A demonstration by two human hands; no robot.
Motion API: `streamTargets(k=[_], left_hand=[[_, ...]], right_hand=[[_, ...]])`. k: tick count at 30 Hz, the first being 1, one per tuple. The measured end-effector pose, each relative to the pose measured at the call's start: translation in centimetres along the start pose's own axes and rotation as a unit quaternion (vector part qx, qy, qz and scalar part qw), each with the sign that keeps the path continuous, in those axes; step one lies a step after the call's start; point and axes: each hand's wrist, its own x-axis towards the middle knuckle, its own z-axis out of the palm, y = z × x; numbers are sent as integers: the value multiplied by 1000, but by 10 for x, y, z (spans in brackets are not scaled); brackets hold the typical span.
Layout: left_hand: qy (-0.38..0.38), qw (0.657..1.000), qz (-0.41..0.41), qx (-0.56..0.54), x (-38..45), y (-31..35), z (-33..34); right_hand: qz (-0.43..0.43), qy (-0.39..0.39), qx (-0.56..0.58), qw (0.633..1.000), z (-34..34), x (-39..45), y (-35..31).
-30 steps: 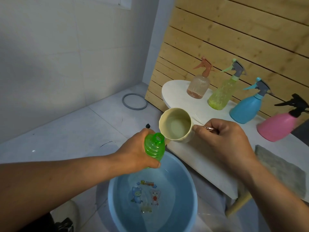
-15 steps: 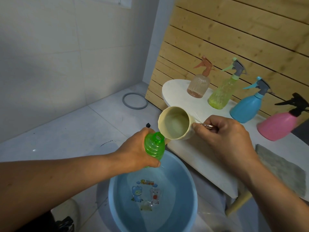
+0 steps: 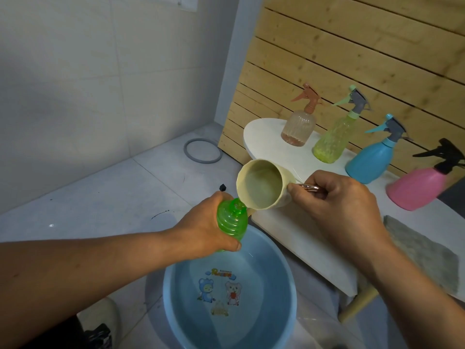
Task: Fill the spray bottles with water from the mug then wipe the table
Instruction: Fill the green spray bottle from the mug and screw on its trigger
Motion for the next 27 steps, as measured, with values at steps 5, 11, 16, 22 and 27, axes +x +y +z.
streamTargets(k=[5, 11, 16, 22, 27], left_hand=[[-1, 1000, 3, 3, -1, 0, 0], [-4, 1000, 4, 2, 0, 0, 0], [-3, 1000, 3, 3, 0, -1, 1], [-4, 1000, 1, 0, 0, 0, 0], [-4, 1000, 2, -1, -1, 0, 1]], right_hand=[[-1, 5, -7, 1000, 0, -1, -2], [-11, 15, -14, 1000, 1, -1, 0], [-15, 18, -21, 999, 2, -2, 0], [-23, 21, -26, 999, 1, -3, -3], [-24, 21, -31, 999, 0, -5, -4]])
